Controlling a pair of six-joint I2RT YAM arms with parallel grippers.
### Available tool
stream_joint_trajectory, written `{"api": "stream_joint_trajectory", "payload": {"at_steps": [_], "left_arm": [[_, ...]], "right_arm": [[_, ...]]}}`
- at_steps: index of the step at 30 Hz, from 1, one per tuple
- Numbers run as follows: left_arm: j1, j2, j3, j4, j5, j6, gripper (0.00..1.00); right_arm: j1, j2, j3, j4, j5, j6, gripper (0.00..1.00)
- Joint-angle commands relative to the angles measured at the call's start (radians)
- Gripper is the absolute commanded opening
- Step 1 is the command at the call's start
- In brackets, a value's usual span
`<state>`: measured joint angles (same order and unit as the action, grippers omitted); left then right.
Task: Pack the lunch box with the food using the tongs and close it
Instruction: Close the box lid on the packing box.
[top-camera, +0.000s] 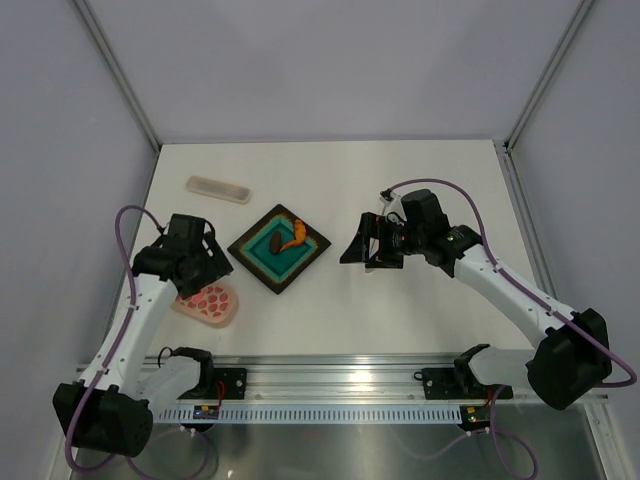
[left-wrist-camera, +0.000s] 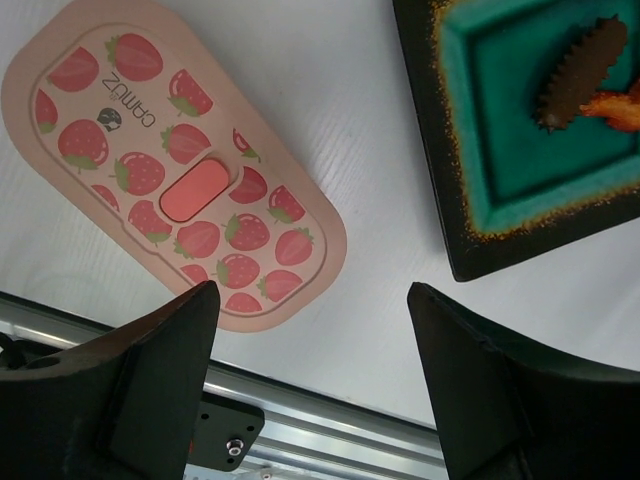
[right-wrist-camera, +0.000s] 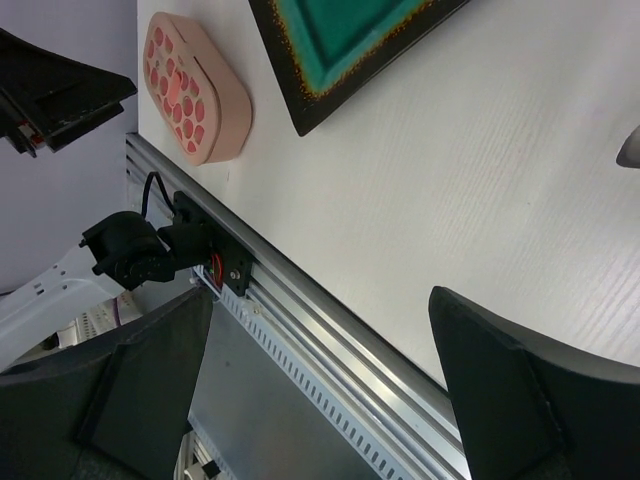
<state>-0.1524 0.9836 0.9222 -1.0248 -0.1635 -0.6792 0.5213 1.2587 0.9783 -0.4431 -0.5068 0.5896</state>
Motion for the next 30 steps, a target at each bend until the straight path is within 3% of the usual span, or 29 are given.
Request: {"api": "stream_joint_trajectory", "payload": {"at_steps": [1, 8, 13, 20, 24, 30], "left_arm": [[0.007, 0.004, -0.08, 0.067, -0.041, -0.051, 0.78], [0.011, 0.115, -0.278, 0.27, 0.074, -0.111, 0.78], [0.013, 0.066, -0.147, 0.217, 0.047, -0.073, 0.78], [0.014, -0.017, 0.052, 0.088, -0.125, -0.033, 0.82], [0.05, 0.068, 0.055, 0.074, -0.168, -0.034, 0.85], [0.149, 0.165, -0.074, 0.221, -0.065, -0.075, 0.85]], "right_arm": [[-0.006, -0.021, 0.034, -0.014, 0.027, -0.027, 0.97], [-0.006, -0.024, 0.025, -0.009, 0.016, -0.028, 0.97], [-0.006, -0.039, 0.023, -0.02, 0.024, -0.031, 0.97], [-0.006, -0.035, 0.023, -0.013, 0.021, -0.022, 0.97], [-0.007, -0.03, 0.034, -0.019, 0.017, -0.028, 0.97], [-0.006, -0.05, 0.023, -0.034, 0.033, -0.037, 0.97]]}}
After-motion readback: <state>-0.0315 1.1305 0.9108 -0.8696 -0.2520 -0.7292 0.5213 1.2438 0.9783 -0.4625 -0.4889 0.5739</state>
